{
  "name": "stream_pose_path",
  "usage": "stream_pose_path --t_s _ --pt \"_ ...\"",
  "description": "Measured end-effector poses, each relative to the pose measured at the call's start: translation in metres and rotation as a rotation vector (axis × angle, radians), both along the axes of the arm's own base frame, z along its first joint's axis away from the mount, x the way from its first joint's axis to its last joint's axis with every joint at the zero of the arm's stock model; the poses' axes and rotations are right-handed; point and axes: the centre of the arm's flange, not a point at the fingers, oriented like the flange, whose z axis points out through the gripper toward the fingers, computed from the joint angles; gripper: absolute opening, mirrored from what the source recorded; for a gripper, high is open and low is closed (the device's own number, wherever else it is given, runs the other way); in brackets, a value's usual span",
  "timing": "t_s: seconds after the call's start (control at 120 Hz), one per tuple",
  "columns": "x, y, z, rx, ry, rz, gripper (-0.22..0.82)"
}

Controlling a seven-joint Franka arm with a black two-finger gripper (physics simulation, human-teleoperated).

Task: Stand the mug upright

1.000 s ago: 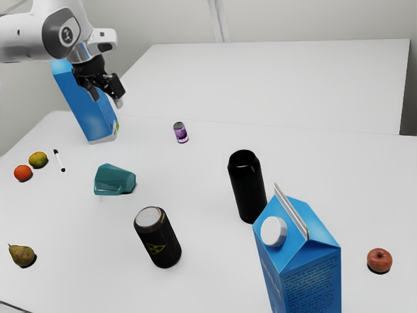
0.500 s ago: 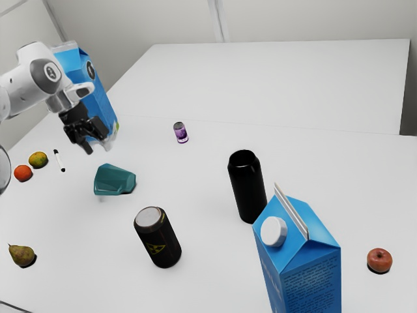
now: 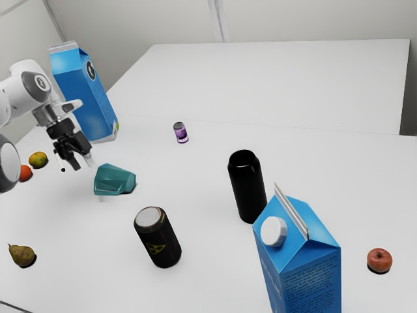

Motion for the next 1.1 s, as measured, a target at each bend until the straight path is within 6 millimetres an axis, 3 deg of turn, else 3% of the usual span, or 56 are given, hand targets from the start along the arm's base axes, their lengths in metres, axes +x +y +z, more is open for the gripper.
stream_pose_path --t_s 0.492,0.783,1.1 --pt "0.025 0.04 -0.046 -0.112 -0.12 0.112 0.6" --pt "0.028 0.05 -0.077 -0.243 -0.146 0.212 0.6" --pt "0.03 0.048 -0.092 -0.34 -0.131 0.312 0.6"
